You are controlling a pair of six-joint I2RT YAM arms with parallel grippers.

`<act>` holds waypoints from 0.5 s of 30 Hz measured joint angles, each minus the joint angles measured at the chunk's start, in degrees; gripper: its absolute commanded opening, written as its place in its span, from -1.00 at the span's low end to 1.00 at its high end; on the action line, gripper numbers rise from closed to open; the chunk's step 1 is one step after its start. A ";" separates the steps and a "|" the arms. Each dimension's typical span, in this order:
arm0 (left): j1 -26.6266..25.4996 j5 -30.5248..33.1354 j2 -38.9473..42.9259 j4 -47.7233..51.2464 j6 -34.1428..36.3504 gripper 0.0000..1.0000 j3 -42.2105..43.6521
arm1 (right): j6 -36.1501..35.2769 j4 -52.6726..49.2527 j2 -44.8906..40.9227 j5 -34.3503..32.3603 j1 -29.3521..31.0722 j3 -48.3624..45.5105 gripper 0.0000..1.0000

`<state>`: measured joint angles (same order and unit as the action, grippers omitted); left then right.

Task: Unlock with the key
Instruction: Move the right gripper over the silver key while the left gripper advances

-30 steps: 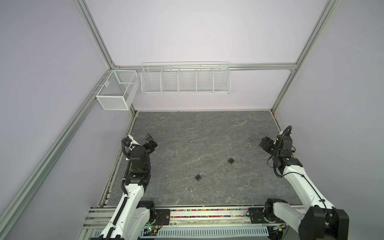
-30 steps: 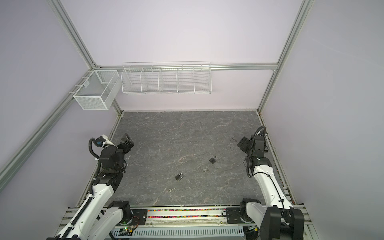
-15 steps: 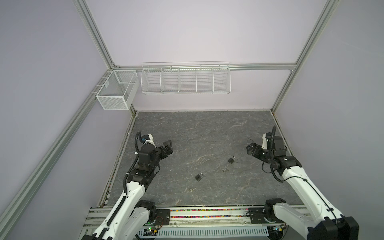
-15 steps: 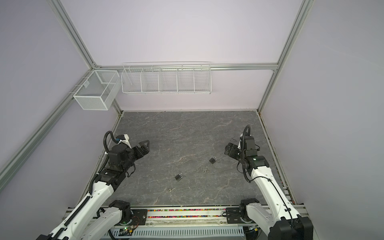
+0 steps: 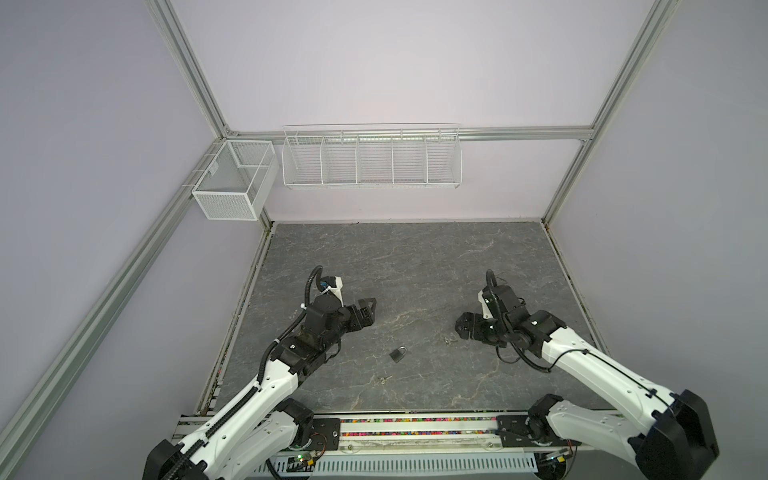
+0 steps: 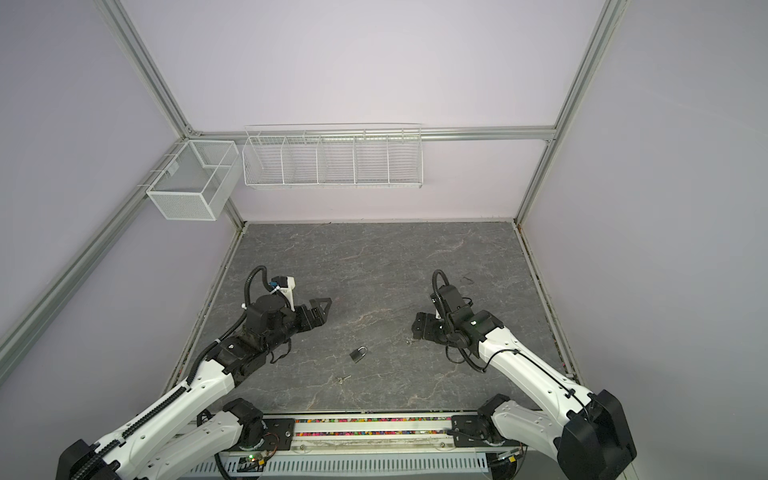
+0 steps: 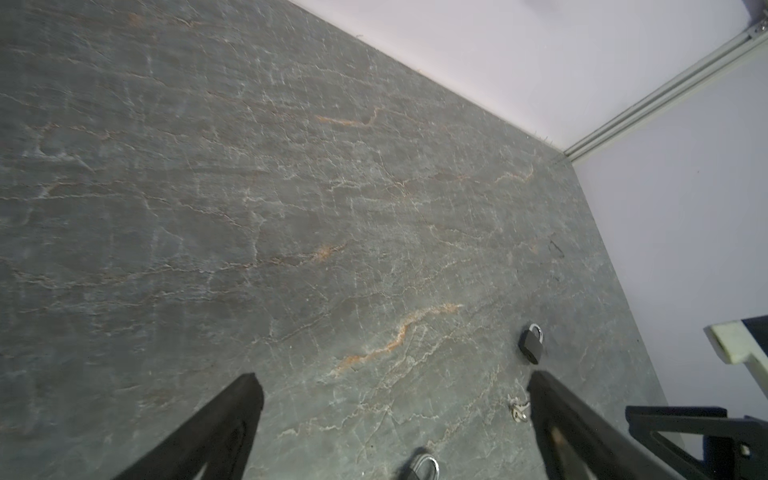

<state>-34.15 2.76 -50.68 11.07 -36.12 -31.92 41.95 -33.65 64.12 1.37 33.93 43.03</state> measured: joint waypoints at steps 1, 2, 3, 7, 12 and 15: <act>-0.76 0.28 -0.28 -0.02 -0.24 0.99 0.00 | 0.59 0.48 0.68 0.02 0.50 -0.09 0.77; -1.70 0.66 -0.61 -0.04 -0.42 0.99 0.00 | 1.25 1.03 1.55 0.02 0.92 -0.20 0.77; -2.67 1.07 -0.98 -0.09 -0.76 0.99 0.00 | 1.79 1.64 2.47 0.20 1.29 -0.35 0.77; -5.35 2.49 -2.27 -0.87 -1.86 0.99 0.00 | 3.37 4.26 6.03 0.48 3.45 -0.59 0.78; -6.51 3.52 -3.26 -1.90 -3.10 0.99 0.00 | 5.16 6.69 10.75 -0.04 6.51 -0.46 0.77; -6.54 3.67 -3.67 -2.19 -3.37 0.99 0.00 | 6.12 7.82 13.40 -0.37 6.82 -0.44 0.78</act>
<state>-40.69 6.44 -54.35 8.88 -39.48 -31.92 48.07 -25.82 77.52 0.99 40.75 42.59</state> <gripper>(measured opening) 0.995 0.887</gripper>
